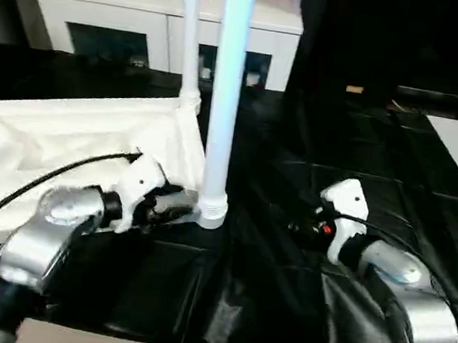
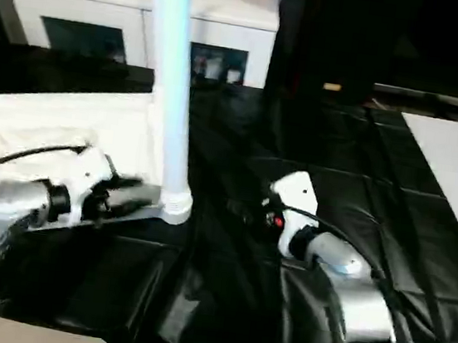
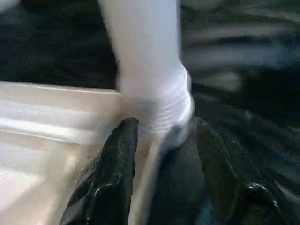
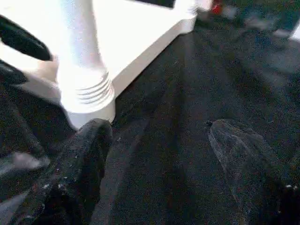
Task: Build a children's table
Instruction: Rotate leg to tighten
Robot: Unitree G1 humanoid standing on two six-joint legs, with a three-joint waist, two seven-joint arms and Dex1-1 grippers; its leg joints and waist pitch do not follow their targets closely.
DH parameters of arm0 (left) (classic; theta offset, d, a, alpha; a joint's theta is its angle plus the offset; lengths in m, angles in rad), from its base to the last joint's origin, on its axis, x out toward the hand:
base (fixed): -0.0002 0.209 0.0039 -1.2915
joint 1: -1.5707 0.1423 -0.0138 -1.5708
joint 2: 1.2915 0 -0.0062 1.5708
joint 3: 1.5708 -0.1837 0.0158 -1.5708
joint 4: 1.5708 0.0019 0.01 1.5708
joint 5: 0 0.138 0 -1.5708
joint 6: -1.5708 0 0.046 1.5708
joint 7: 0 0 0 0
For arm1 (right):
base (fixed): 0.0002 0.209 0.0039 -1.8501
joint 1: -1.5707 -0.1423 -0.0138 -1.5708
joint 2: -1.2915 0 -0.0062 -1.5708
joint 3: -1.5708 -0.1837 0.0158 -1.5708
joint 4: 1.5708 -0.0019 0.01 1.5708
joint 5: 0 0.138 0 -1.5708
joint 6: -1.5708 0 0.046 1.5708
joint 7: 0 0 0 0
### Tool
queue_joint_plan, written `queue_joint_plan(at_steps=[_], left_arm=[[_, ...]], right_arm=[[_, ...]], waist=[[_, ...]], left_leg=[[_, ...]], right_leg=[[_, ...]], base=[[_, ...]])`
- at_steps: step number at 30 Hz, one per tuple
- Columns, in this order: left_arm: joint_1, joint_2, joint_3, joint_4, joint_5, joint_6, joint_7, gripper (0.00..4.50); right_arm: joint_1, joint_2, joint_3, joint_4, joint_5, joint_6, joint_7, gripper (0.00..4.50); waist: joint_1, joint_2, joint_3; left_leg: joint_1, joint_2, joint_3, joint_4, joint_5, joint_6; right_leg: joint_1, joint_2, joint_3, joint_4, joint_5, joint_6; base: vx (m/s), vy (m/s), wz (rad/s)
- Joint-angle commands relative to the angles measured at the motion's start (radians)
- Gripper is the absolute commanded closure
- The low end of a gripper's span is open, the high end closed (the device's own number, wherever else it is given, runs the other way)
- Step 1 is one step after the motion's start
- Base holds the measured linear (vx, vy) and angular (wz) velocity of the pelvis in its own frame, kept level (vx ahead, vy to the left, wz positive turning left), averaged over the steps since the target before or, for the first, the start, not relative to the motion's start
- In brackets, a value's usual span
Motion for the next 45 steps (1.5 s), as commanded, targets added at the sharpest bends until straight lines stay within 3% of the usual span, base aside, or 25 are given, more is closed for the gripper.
queue_joint_plan(at_steps=[1, 4, 6, 9, 13, 15, 21, 25, 32, 41, 45], left_arm=[[-0.039, 0.018, -0.024, 0.065, 0.022, -0.018, -0.046, 2.25], [-0.084, 0.021, -0.04, 0.144, 0.033, -0.036, -0.075, 2.6], [-0.103, 0.025, -0.048, 0.182, 0.046, -0.043, -0.087, 2.64], [-0.126, 0.027, -0.055, 0.228, 0.065, -0.056, -0.095, 2.97], [-0.154, 0.04, -0.075, 0.288, 0.079, -0.035, -0.135, 3.32], [-0.151, 0.05, -0.078, 0.289, 0.075, -0.03, -0.161, 3.48], [-0.148, 0.053, -0.077, 0.289, 0.084, -0.032, -0.165, 3.93], [-0.154, 0.047, -0.068, 0.305, 0.089, -0.047, -0.155, 4.29], [-0.113, 0.019, -0.061, 0.257, 0.081, -0.105, -0.142, 4.47], [-0.058, -0.01, -0.076, 0.165, 0.089, -0.126, -0.113, 4.5], [-0.046, -0.009, -0.077, 0.141, 0.092, -0.125, -0.109, 4.5]], right_arm=[[-0.025, -0.015, 0.014, 0.012, 0.006, -0.012, 0.03, 0.84], [-0.037, -0.024, 0.024, 0.025, 0.003, -0.022, 0.059, 0.84], [-0.044, -0.029, 0.032, 0.028, 0.002, -0.025, 0.075, 0.84], [-0.054, -0.035, 0.042, 0.035, -0.001, -0.034, 0.091, 0.84], [-0.068, -0.048, 0.062, 0.045, -0.004, -0.047, 0.123, 0.84], [-0.07, -0.053, 0.064, 0.051, -0.007, -0.052, 0.129, 0.84], [-0.081, -0.054, 0.064, 0.068, -0.015, -0.066, 0.128, 0.84], [-0.091, -0.033, 0.059, 0.066, 0.014, -0.047, 0.132, 0.84], [-0.105, -0.005, 0.106, 0.072, 0.024, -0.081, 0.169, 0.84], [-0.152, 0.027, 0.144, 0.164, -0.02, -0.139, 0.173, 0.38], [-0.177, 0.04, 0.158, 0.197, -0.028, -0.155, 0.175, 0.38]], waist=[[0.0, 0.004, -0.052], [0.002, 0.007, -0.061], [0.001, 0.006, -0.07], [0.002, 0.005, -0.077], [0.004, 0.008, -0.07], [0.004, 0.009, -0.065], [0.003, 0.008, -0.059], [0.004, 0.007, -0.063], [0.001, 0.007, -0.069], [0.003, -0.007, -0.062], [0.003, -0.008, -0.063]], left_leg=[[0.004, 0.084, -0.037, -0.094, -0.189, -0.01], [0.0, 0.085, -0.033, -0.086, -0.117, 0.006], [-0.006, 0.084, -0.032, -0.077, -0.037, 0.029], [-0.012, 0.082, -0.027, -0.067, 0.024, 0.067], [-0.008, 0.088, -0.028, -0.073, -0.034, 0.067], [-0.005, 0.091, -0.028, -0.077, -0.085, 0.049], [-0.001, 0.094, -0.025, -0.084, -0.141, 0.016], [-0.003, 0.093, -0.021, -0.082, -0.112, 0.022], [-0.008, 0.095, -0.02, -0.077, -0.06, 0.048], [-0.004, 0.097, -0.014, -0.082, -0.097, 0.04], [-0.005, 0.096, -0.013, -0.081, -0.073, 0.049]], right_leg=[[0.023, -0.109, 0.059, -0.097, -0.261, -0.178], [0.028, -0.109, 0.055, -0.082, -0.109, -0.212], [0.033, -0.104, 0.05, -0.065, 0.066, -0.24], [0.035, -0.103, 0.045, -0.052, 0.217, -0.271], [0.033, -0.108, 0.044, -0.059, 0.144, -0.285], [0.032, -0.111, 0.046, -0.067, 0.064, -0.285], [0.029, -0.112, 0.05, -0.077, -0.054, -0.275], [0.03, -0.112, 0.05, -0.074, -0.018, -0.271], [0.034, -0.114, 0.046, -0.061, 0.101, -0.287], [0.026, -0.113, 0.047, -0.074, -0.037, -0.269], [0.025, -0.113, 0.047, -0.07, -0.019, -0.258]], base=[[0.0, 0.0, 0.0], [0.0, 0.0, 0.0], [0.0, 0.0, 0.0], [0.0, 0.0, 0.0], [0.0, 0.0, 0.0], [0.0, 0.0, 0.0], [0.0, 0.0, 0.0], [0.0, 0.0, 0.0], [0.0, 0.0, 0.0], [0.0, 0.0, 0.0], [0.0, 0.0, 0.0]])
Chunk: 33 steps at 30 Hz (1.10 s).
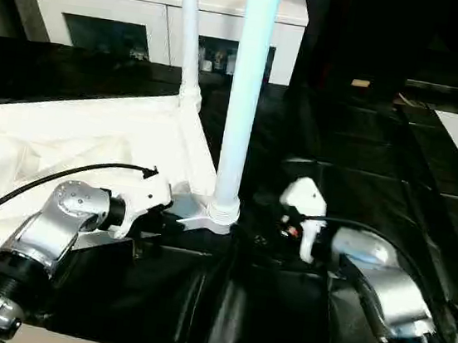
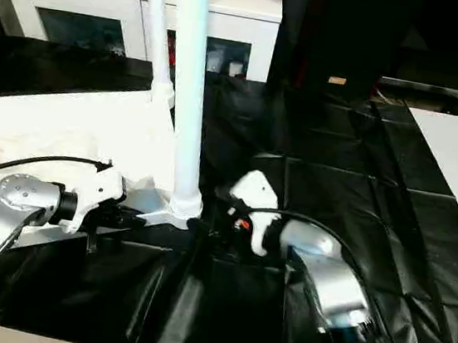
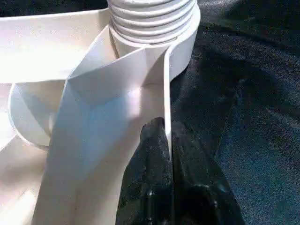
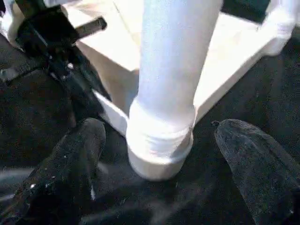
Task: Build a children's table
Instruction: Rotate leg to tighten
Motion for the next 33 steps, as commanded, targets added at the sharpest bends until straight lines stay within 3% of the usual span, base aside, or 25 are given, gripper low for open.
queue_joint_plan(at_steps=[1, 5, 18, 20, 33], left_arm=[[0.015, -0.017, -0.009, -0.032, -0.009, -0.013, 0.008, 4.5], [0.025, -0.019, -0.007, -0.057, -0.006, -0.001, 0.008, 4.5], [0.027, -0.029, -0.006, -0.08, -0.005, 0.021, 0.009, 4.5], [0.028, -0.028, -0.005, -0.083, -0.003, 0.023, 0.007, 4.5], [0.023, -0.026, -0.006, -0.077, 0.002, 0.031, -0.003, 4.5]], right_arm=[[-0.016, 0.002, 0.008, 0.021, -0.006, -0.014, 0.002, 0.38], [-0.045, 0.029, 0.021, 0.075, -0.019, -0.039, -0.003, 0.38], [-0.119, 0.083, 0.052, 0.23, -0.073, -0.125, -0.018, 0.38], [-0.132, 0.087, 0.057, 0.256, -0.086, -0.137, -0.025, 0.72], [-0.17, 0.104, 0.064, 0.352, -0.115, -0.186, -0.009, 1.65]], waist=[[0.001, -0.006, -0.063], [0.001, -0.007, -0.066], [0.0, -0.006, -0.065], [0.001, -0.005, -0.066], [0.0, -0.006, -0.065]], left_leg=[[0.012, 0.086, -0.034, -0.081, -0.081, 0.042], [0.011, 0.085, -0.032, -0.078, -0.054, 0.056], [0.013, 0.086, -0.028, -0.08, -0.072, 0.049], [0.013, 0.086, -0.027, -0.079, -0.061, 0.052], [0.012, 0.086, -0.027, -0.08, -0.077, 0.058]], right_leg=[[0.04, -0.109, 0.049, -0.067, -0.019, -0.252], [0.04, -0.108, 0.047, -0.062, 0.026, -0.259], [0.037, -0.11, 0.045, -0.064, -0.001, -0.261], [0.037, -0.109, 0.045, -0.062, 0.017, -0.262], [0.038, -0.109, 0.045, -0.063, 0.013, -0.267]], base=[[0.0, 0.0, 0.0], [0.0, 0.0, 0.0], [0.0, 0.0, 0.0], [0.0, 0.0, 0.0], [0.0, 0.0, 0.0]])
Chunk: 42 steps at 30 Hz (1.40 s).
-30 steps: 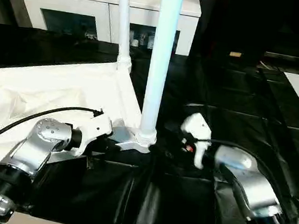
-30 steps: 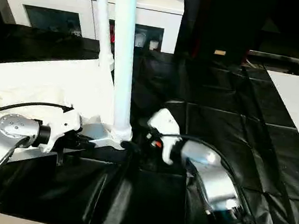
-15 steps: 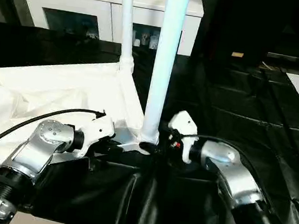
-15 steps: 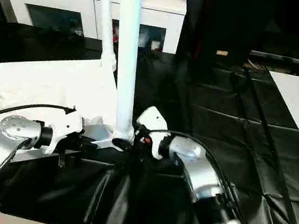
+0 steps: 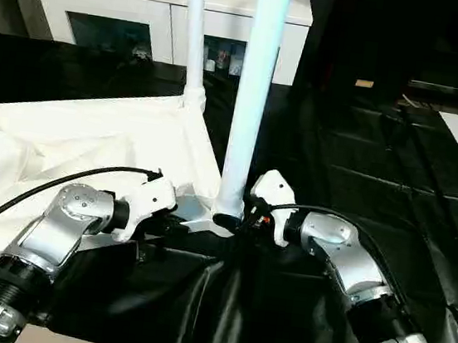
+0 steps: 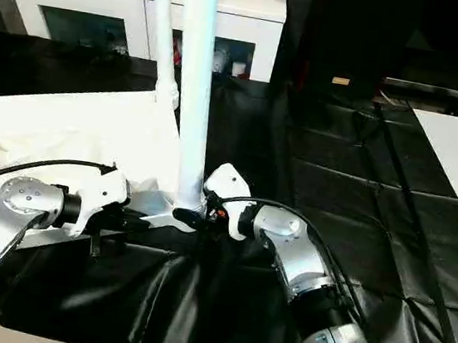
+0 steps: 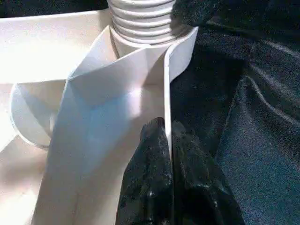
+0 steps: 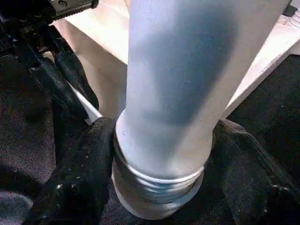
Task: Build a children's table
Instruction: Rotate leg to tighten
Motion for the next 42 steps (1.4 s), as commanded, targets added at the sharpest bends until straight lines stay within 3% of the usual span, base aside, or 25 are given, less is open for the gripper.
queue_joint_plan(at_steps=[1, 7, 11, 12, 17, 19, 20, 21, 23, 24, 26, 28, 30, 32, 33, 35, 38, 42], left_arm=[[0.005, -0.013, -0.006, -0.019, -0.015, -0.005, -0.009, 4.5], [0.011, -0.029, 0.006, -0.008, -0.018, 0.017, 0.02, 4.5], [-0.008, -0.102, 0.032, 0.033, -0.008, 0.052, 0.143, 4.5], [-0.025, -0.161, 0.051, 0.059, -0.007, 0.068, 0.227, 4.5], [-0.066, -0.27, 0.063, 0.108, 0.018, 0.105, 0.389, 4.5], [-0.104, -0.379, 0.086, 0.159, 0.037, 0.122, 0.562, 4.5], [-0.106, -0.385, 0.087, 0.162, 0.039, 0.122, 0.573, 4.5], [-0.12, -0.438, 0.086, 0.193, 0.056, 0.121, 0.651, 4.5], [-0.124, -0.456, 0.081, 0.204, 0.063, 0.12, 0.672, 4.5], [-0.124, -0.464, 0.069, 0.215, 0.071, 0.12, 0.673, 4.5], [-0.123, -0.465, 0.059, 0.222, 0.084, 0.129, 0.661, 4.5], [-0.12, -0.453, 0.054, 0.22, 0.091, 0.145, 0.641, 4.5], [-0.107, -0.409, 0.038, 0.206, 0.1, 0.199, 0.579, 4.5], [-0.102, -0.394, 0.038, 0.204, 0.105, 0.208, 0.569, 4.5], [-0.098, -0.382, 0.04, 0.199, 0.108, 0.203, 0.563, 4.5], [-0.095, -0.372, 0.049, 0.18, 0.104, 0.207, 0.558, 4.5], [-0.089, -0.349, 0.059, 0.126, 0.093, 0.221, 0.535, 4.5], [-0.081, -0.318, 0.054, 0.053, 0.083, 0.251, 0.494, 4.5]], right_arm=[[-0.026, 0.003, 0.004, 0.021, -0.018, -0.009, 0.003, 1.7], [-0.005, 0.046, -0.035, 0.041, 0.018, 0.008, -0.036, 1.75], [0.033, 0.105, -0.072, 0.046, 0.015, 0.065, -0.183, 1.76], [0.054, 0.15, -0.101, 0.051, 0.011, 0.103, -0.292, 1.76], [0.07, 0.219, -0.136, 0.084, -0.02, 0.146, -0.482, 1.78], [0.06, 0.265, -0.15, 0.127, -0.054, 0.139, -0.606, 1.78], [0.059, 0.268, -0.151, 0.13, -0.056, 0.137, -0.612, 1.78], [0.04, 0.29, -0.166, 0.156, -0.06, 0.121, -0.657, 1.78], [0.03, 0.298, -0.172, 0.168, -0.057, 0.114, -0.669, 1.78], [0.019, 0.305, -0.184, 0.178, -0.04, 0.112, -0.663, 1.78], [0.014, 0.312, -0.2, 0.174, -0.009, 0.11, -0.633, 1.78], [0.017, 0.309, -0.196, 0.161, -0.013, 0.103, -0.619, 1.08], [0.024, 0.303, -0.196, 0.13, -0.021, 0.096, -0.604, 0.98], [0.02, 0.299, -0.202, 0.121, -0.016, 0.091, -0.599, 0.86], [0.019, 0.293, -0.206, 0.108, -0.008, 0.09, -0.586, 0.66], [0.02, 0.286, -0.215, 0.082, 0.011, 0.106, -0.564, 0.54], [0.036, 0.255, -0.215, 0.008, 0.043, 0.14, -0.5, 0.43], [0.065, 0.21, -0.217, -0.08, 0.067, 0.179, -0.44, 0.43]], waist=[[0.0, -0.004, -0.065], [-0.002, -0.004, -0.064], [-0.004, -0.006, -0.06], [-0.006, -0.008, -0.059], [-0.003, -0.004, -0.057], [-0.006, -0.005, -0.054], [-0.002, -0.006, -0.054], [0.0, -0.006, -0.053], [0.0, -0.005, -0.055], [-0.003, -0.001, -0.06], [-0.005, -0.002, -0.06], [-0.006, 0.001, -0.06], [-0.006, -0.002, -0.061], [-0.014, -0.001, -0.064], [-0.018, -0.003, -0.069], [-0.02, -0.005, -0.065], [-0.022, -0.004, -0.065], [-0.021, -0.004, -0.07]], left_leg=[[0.015, 0.086, -0.035, -0.08, -0.079, 0.047], [0.016, 0.088, -0.036, -0.083, -0.094, 0.039], [0.019, 0.086, -0.035, -0.087, -0.115, 0.02], [0.018, 0.086, -0.034, -0.089, -0.129, 0.008], [0.025, 0.086, -0.033, -0.094, -0.19, -0.024], [0.03, 0.086, -0.03, -0.096, -0.215, -0.034], [0.04, 0.086, -0.027, -0.094, -0.242, -0.037], [0.039, 0.084, -0.027, -0.092, -0.262, -0.034], [0.033, 0.086, -0.031, -0.098, -0.255, -0.029], [0.023, 0.087, -0.035, -0.103, -0.222, -0.022], [0.022, 0.086, -0.033, -0.102, -0.217, -0.014], [0.019, 0.086, -0.036, -0.104, -0.236, -0.011], [0.02, 0.086, -0.036, -0.104, -0.245, -0.01], [0.008, 0.086, -0.041, -0.108, -0.224, -0.007], [0.004, 0.087, -0.043, -0.106, -0.19, -0.004], [0.013, 0.085, -0.035, -0.101, -0.19, 0.008], [0.009, 0.086, -0.035, -0.102, -0.181, 0.018], [0.01, 0.088, -0.032, -0.096, -0.112, 0.038]], right_leg=[[0.039, -0.103, 0.046, -0.061, 0.011, -0.267], [0.037, -0.104, 0.046, -0.063, -0.008, -0.268], [0.034, -0.104, 0.049, -0.07, -0.058, -0.257], [0.036, -0.104, 0.049, -0.072, -0.091, -0.25], [0.027, -0.107, 0.052, -0.085, -0.194, -0.214], [0.019, -0.103, 0.053, -0.09, -0.216, -0.206], [0.012, -0.103, 0.055, -0.097, -0.249, -0.201], [0.012, -0.107, 0.057, -0.103, -0.29, -0.189], [0.016, -0.107, 0.055, -0.104, -0.297, -0.167], [0.026, -0.106, 0.051, -0.095, -0.248, -0.16], [0.022, -0.104, 0.051, -0.096, -0.206, -0.157], [0.026, -0.109, 0.051, -0.098, -0.219, -0.153], [0.024, -0.108, 0.052, -0.099, -0.228, -0.148], [0.032, -0.109, 0.05, -0.095, -0.204, -0.154], [0.037, -0.109, 0.046, -0.089, -0.148, -0.164], [0.027, -0.105, 0.048, -0.092, -0.118, -0.184], [0.032, -0.108, 0.049, -0.093, -0.126, -0.199], [0.036, -0.103, 0.047, -0.082, -0.015, -0.212]], base=[[0.0, 0.0, 0.0], [0.0, 0.0, 0.0], [0.0, 0.0, 0.0], [0.0, 0.0, 0.0], [0.0, 0.0, 0.0], [0.0, 0.0, 0.0], [0.0, 0.0, 0.0], [0.0, 0.0, 0.0], [0.0, 0.0, 0.0], [0.0, 0.0, 0.0], [0.0, 0.0, 0.0], [0.0, 0.0, 0.0], [0.0, 0.0, 0.0], [0.0, 0.0, 0.0], [0.0, 0.0, 0.0], [0.0, 0.0, 0.0], [0.0, 0.0, 0.0], [0.0, 0.0, 0.0]])
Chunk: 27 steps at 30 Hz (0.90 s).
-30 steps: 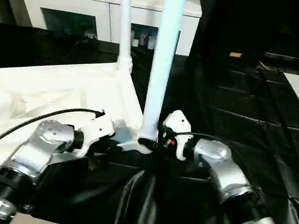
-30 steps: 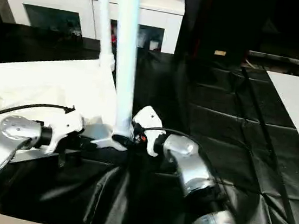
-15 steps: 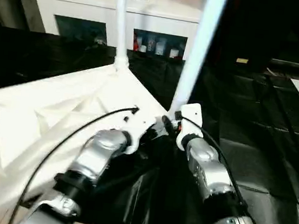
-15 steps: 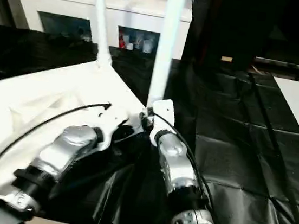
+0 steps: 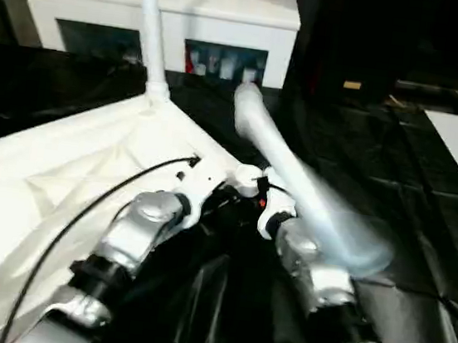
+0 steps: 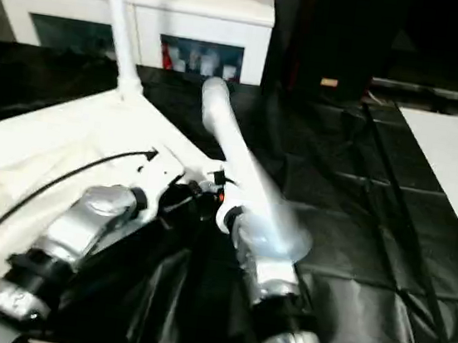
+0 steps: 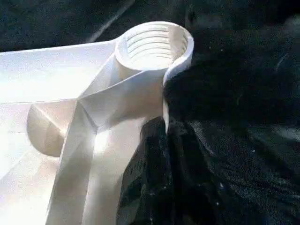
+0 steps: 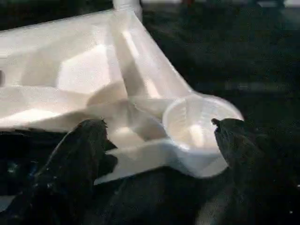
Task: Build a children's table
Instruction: Rotate leg to tighten
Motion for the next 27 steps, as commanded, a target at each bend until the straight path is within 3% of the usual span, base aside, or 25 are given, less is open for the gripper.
queue_joint_plan(at_steps=[1, 5, 9, 15, 19, 20, 22, 24, 27], left_arm=[[0.015, 0.025, 0.006, -0.006, 0.007, 0.032, -0.007, 4.5], [0.045, 0.067, -0.015, -0.076, 0.015, 0.066, -0.031, 4.5], [0.069, 0.078, -0.019, -0.094, 0.013, 0.075, -0.044, 4.5], [0.116, 0.114, -0.054, -0.153, 0.021, 0.102, -0.09, 4.5], [0.151, 0.156, -0.104, -0.201, 0.026, 0.112, -0.143, 4.5], [0.158, 0.163, -0.112, -0.209, 0.026, 0.098, -0.155, 4.5], [0.176, 0.181, -0.132, -0.226, 0.026, 0.058, -0.187, 4.5], [0.202, 0.213, -0.163, -0.242, 0.015, -0.06, -0.263, 4.5], [0.237, 0.26, -0.183, -0.278, -0.012, -0.154, -0.358, 4.5]], right_arm=[[0.007, -0.008, -0.006, -0.037, 0.016, 0.018, 0.017, 0.43], [0.055, -0.04, -0.005, -0.095, 0.009, 0.052, 0.038, 0.43], [0.091, -0.039, 0.005, -0.126, 0.01, 0.07, 0.031, 0.43], [0.157, -0.049, 0.026, -0.199, 0.005, 0.115, 0.023, 0.43], [0.179, -0.059, 0.026, -0.242, -0.005, 0.123, 0.014, 0.43], [0.183, -0.06, 0.025, -0.252, -0.004, 0.128, 0.014, 0.43], [0.191, -0.062, 0.023, -0.271, 0.001, 0.136, 0.012, 0.43], [0.196, -0.065, 0.021, -0.277, -0.002, 0.137, 0.005, 0.43], [0.199, -0.07, 0.023, -0.279, -0.005, 0.136, 0.001, 0.43]], waist=[[0.008, 0.002, -0.057], [0.007, -0.003, -0.06], [0.008, -0.002, -0.061], [0.007, 0.001, -0.053], [0.006, 0.004, -0.051], [0.007, 0.008, -0.052], [0.008, 0.006, -0.052], [0.007, 0.005, -0.052], [0.009, 0.007, -0.053]], left_leg=[[0.009, 0.086, -0.047, -0.078, -0.096, 0.042], [0.006, 0.083, -0.043, -0.07, -0.039, 0.074], [0.003, 0.083, -0.041, -0.066, -0.023, 0.092], [0.01, 0.087, -0.042, -0.076, -0.108, 0.052], [0.009, 0.088, -0.043, -0.08, -0.115, 0.032], [0.011, 0.086, -0.043, -0.079, -0.119, 0.028], [0.01, 0.086, -0.044, -0.08, -0.126, 0.023], [0.008, 0.085, -0.044, -0.081, -0.124, 0.022], [0.012, 0.087, -0.044, -0.082, -0.129, 0.014]], right_leg=[[0.039, -0.096, 0.045, -0.066, 0.006, -0.231], [0.043, -0.094, 0.042, -0.057, 0.118, -0.261], [0.039, -0.091, 0.041, -0.055, 0.145, -0.276], [0.034, -0.092, 0.043, -0.068, 0.004, -0.254], [0.033, -0.09, 0.045, -0.068, 0.001, -0.236], [0.032, -0.089, 0.045, -0.068, -0.001, -0.237], [0.033, -0.089, 0.045, -0.069, -0.004, -0.232], [0.034, -0.09, 0.045, -0.069, 0.0, -0.227], [0.031, -0.089, 0.045, -0.067, 0.005, -0.223]], base=[[0.0, 0.0, 0.0], [0.0, 0.0, 0.0], [0.0, 0.0, 0.0], [0.0, 0.0, 0.0], [0.0, 0.0, 0.0], [0.0, 0.0, 0.0], [0.0, 0.0, 0.0], [0.0, 0.0, 0.0], [0.0, 0.0, 0.0]])
